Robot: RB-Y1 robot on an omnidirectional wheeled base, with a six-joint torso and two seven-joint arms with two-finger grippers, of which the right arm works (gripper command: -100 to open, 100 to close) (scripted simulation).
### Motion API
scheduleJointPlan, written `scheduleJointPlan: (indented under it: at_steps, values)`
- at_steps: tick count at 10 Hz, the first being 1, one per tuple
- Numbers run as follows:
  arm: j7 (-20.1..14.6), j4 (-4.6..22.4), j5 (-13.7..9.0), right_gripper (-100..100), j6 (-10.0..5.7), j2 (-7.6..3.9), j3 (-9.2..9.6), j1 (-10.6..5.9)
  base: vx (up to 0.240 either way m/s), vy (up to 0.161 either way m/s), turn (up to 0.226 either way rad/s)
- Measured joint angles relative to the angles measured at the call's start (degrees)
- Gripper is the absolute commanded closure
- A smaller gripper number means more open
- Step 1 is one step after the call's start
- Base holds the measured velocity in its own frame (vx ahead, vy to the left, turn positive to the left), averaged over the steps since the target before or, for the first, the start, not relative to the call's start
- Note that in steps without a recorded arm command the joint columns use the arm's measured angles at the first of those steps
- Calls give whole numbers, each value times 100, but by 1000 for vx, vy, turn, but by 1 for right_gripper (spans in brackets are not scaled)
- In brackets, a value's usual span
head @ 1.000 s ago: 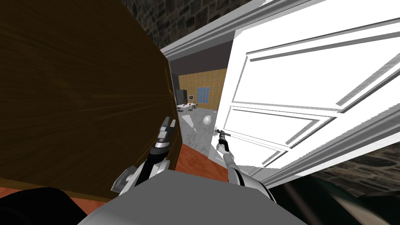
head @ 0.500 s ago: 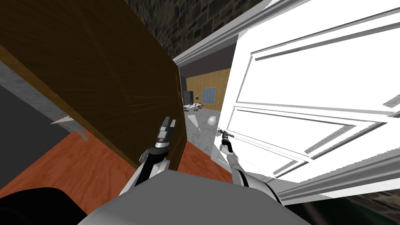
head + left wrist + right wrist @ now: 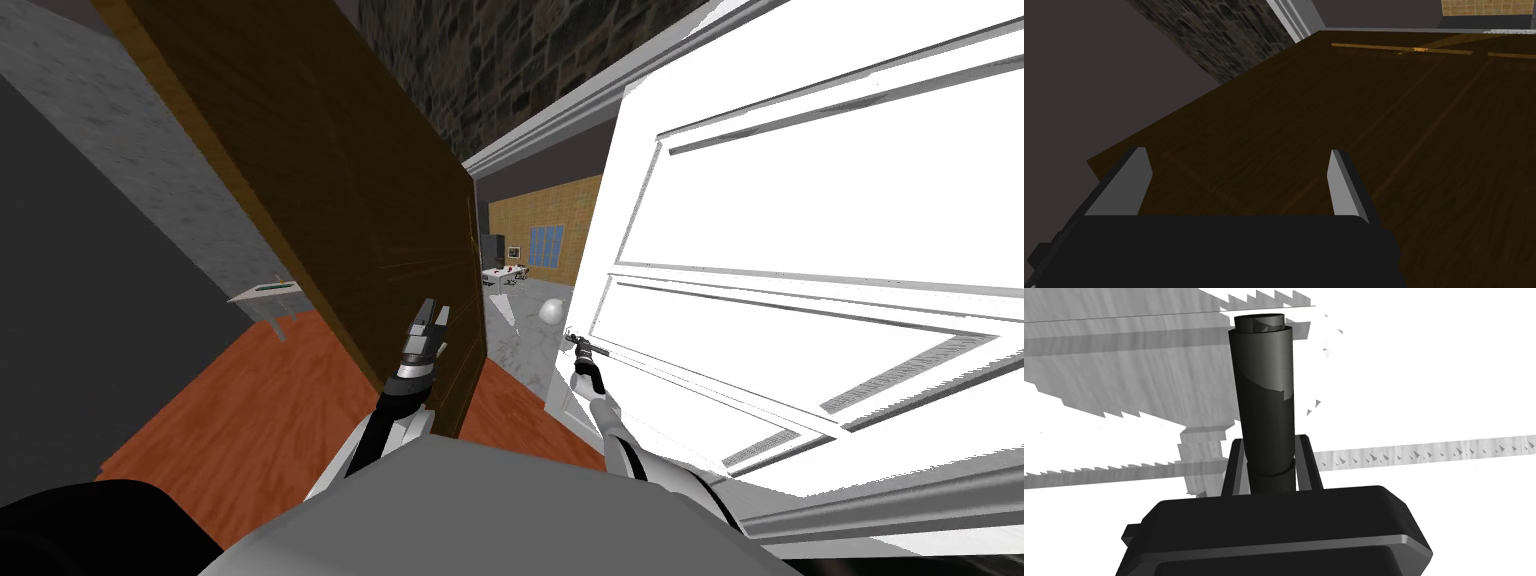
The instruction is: Pull the door open
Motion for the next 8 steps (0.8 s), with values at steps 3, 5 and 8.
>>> scheduleJointPlan:
  at_steps: [3, 5, 8]
  values:
    - [-286, 125, -48, 100, -35, -311, 137, 36, -73, 71, 180]
    - [-496, 189, -82, 100, -39, -510, 233, 80, -73, 84, 110]
    - [-832, 248, -136, 100, -32, -828, 400, 182, -73, 101, 43]
